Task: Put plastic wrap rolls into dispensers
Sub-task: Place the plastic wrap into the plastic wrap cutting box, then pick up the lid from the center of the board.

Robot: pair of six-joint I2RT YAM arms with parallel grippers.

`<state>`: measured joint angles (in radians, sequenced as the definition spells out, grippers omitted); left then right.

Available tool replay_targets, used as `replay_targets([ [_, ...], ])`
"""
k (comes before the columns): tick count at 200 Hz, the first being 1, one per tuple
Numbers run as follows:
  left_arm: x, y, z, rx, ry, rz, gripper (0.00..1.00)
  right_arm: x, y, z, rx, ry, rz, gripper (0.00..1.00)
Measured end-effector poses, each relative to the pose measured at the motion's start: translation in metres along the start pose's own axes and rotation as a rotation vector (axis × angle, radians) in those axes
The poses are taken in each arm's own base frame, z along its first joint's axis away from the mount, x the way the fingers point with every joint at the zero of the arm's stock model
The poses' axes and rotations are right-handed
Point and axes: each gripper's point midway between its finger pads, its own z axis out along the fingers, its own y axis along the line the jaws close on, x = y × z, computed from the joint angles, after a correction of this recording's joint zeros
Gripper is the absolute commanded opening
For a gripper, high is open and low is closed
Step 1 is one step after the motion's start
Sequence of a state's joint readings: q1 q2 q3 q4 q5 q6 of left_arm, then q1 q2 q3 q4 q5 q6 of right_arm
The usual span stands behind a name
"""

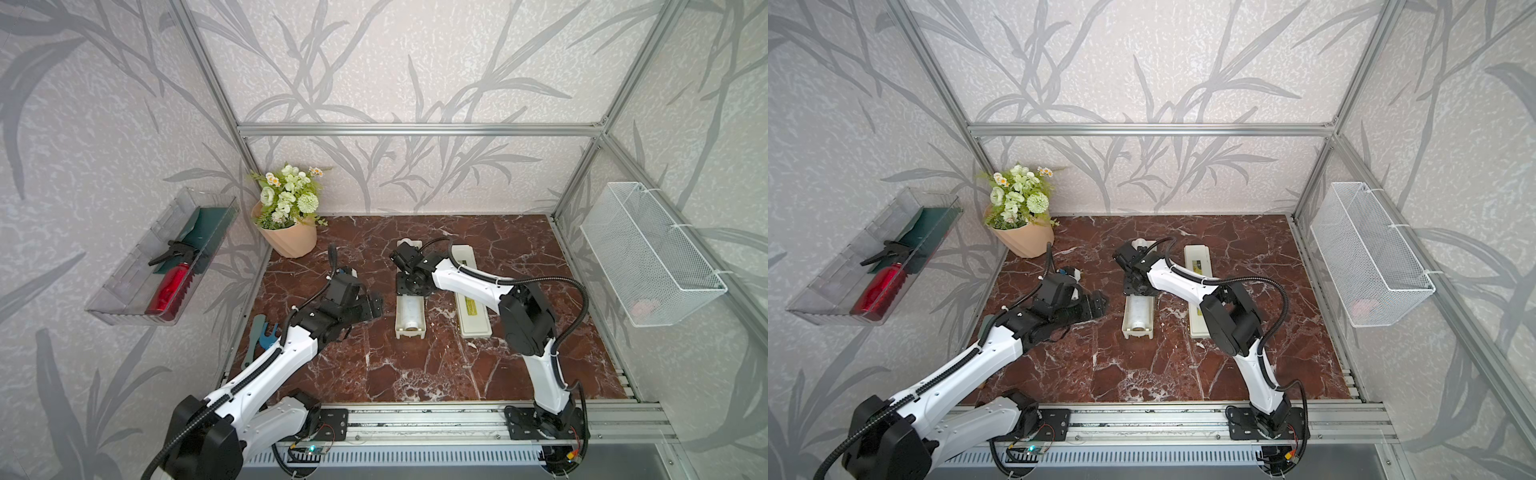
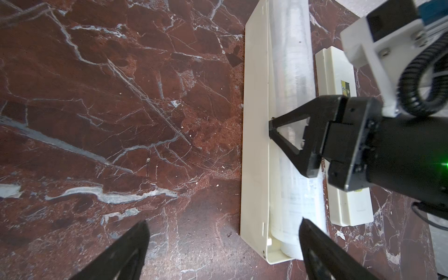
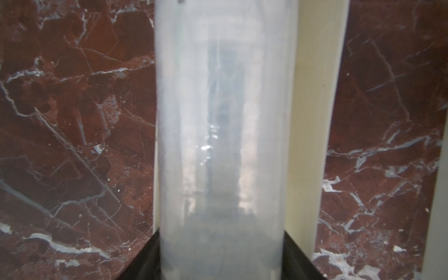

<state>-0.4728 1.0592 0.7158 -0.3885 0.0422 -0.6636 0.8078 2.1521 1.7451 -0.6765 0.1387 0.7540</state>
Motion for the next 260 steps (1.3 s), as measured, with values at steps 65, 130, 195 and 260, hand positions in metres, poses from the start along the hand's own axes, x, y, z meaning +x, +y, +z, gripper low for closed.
replay_targets([
  [65, 0.005, 0.003, 0.002, -0.005, 0.012, 0.000, 0.95, 0.003, -0.006, 0.011, 0.028, -0.015, -0.001, 0.57],
  [130, 0.007, -0.003, 0.014, 0.025, 0.035, -0.005, 0.95, -0.011, -0.002, -0.017, 0.029, -0.087, -0.059, 0.91],
  [195, 0.013, -0.020, 0.039, 0.101, 0.087, -0.038, 0.93, -0.038, -0.002, -0.093, -0.041, -0.204, -0.138, 0.98],
  [260, 0.020, -0.043, 0.064, 0.208, 0.144, -0.074, 0.92, -0.039, -0.110, -0.119, 0.028, -0.146, -0.133, 0.99],
])
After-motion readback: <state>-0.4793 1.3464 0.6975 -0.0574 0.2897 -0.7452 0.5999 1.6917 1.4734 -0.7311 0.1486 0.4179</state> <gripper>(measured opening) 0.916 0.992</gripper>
